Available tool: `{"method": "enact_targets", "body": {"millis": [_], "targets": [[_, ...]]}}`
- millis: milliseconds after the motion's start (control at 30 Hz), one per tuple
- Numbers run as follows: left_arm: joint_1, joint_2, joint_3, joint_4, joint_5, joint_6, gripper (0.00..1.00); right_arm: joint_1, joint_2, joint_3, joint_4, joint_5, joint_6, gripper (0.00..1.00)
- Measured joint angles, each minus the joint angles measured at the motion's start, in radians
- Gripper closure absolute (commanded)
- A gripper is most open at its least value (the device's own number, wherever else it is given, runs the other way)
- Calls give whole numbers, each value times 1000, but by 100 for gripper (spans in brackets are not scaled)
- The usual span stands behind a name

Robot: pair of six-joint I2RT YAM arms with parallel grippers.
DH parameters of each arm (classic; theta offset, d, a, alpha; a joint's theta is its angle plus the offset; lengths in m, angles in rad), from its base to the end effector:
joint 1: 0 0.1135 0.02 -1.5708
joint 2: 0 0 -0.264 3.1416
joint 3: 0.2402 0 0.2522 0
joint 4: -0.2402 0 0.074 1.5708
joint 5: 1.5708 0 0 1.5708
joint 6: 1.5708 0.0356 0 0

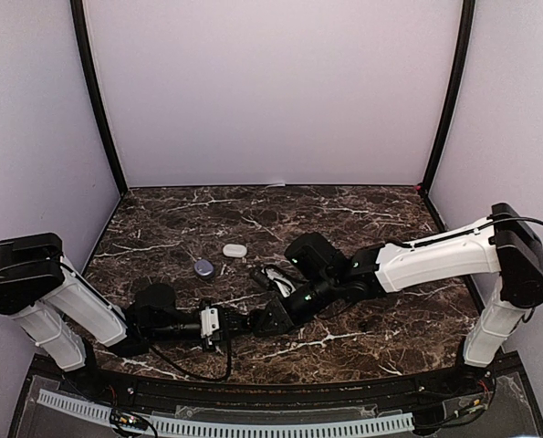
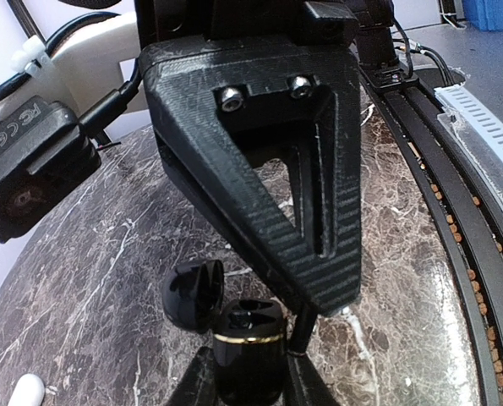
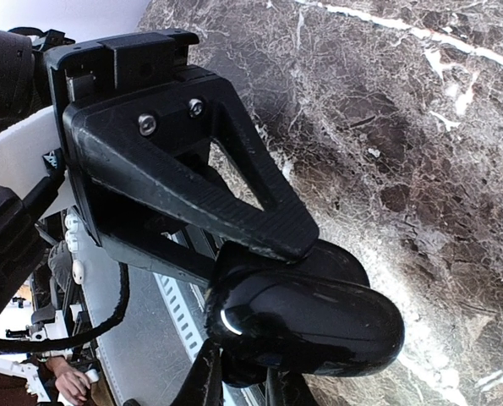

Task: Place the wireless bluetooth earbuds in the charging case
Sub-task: Insert the left earbud into the left side groove of the charging case.

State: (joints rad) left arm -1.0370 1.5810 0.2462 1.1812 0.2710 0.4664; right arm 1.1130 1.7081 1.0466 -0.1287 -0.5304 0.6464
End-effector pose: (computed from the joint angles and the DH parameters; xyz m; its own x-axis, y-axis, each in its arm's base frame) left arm 0.1166 -0.2160 0.1368 0.3640 0.2357 -0.9011 0.8961 0.1752 0.4078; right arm 0.1429 0.3309 0.1975 -0.8115 -0.4714 -0.3453 -0.5541 0.4333 0.7108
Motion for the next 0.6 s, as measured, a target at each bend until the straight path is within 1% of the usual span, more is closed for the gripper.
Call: {"method": "enact_targets", "body": {"millis": [600], "targets": [[0,-7,0,-5,2,0,92,0,0,2,-7,0,-26,91]]}}
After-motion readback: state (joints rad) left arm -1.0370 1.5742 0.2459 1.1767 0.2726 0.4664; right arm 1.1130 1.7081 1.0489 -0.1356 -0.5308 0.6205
